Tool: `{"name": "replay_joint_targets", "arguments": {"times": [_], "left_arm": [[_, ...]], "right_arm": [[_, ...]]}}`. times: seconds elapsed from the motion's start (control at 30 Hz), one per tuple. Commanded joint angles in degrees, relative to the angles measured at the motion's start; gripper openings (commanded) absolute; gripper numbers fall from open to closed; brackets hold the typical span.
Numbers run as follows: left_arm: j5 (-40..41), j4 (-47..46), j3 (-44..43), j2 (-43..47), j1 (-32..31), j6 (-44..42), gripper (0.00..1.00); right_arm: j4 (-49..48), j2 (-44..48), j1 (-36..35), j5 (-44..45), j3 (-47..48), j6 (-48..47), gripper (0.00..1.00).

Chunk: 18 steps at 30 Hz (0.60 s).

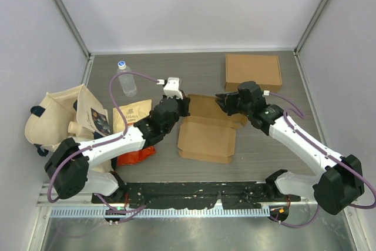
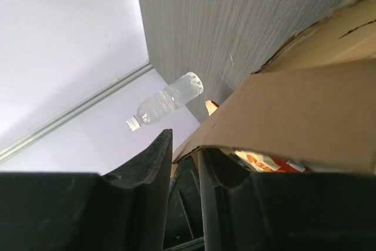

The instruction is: Fold the paper box

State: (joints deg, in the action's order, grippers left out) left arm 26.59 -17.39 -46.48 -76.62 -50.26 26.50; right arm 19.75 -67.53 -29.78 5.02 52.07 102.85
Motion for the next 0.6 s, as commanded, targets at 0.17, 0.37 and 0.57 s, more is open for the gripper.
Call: {"name": "replay_joint_targets", "arguments": {"times": [0.17,0.37,0.57], "left_arm": [[0.48,-5.11,-0.54,-0.90,-0.45,-0.84,0.00],[-1.97,-1.70,0.34,1.12,-0.37,-0.31,0.29],[-4.45,11.39,1.82,12.42,0.86,4.07,0.59]], "right_arm": [[-6.12,-1.38,-0.54,0.87,-1.71,1.92,0.15],[-11.11,-1.03,-0.63,1.14,-5.47,-1.32,0.01],[-19.48,2.22,-0.63,2.19,-13.13,-2.82,0.01]]}}
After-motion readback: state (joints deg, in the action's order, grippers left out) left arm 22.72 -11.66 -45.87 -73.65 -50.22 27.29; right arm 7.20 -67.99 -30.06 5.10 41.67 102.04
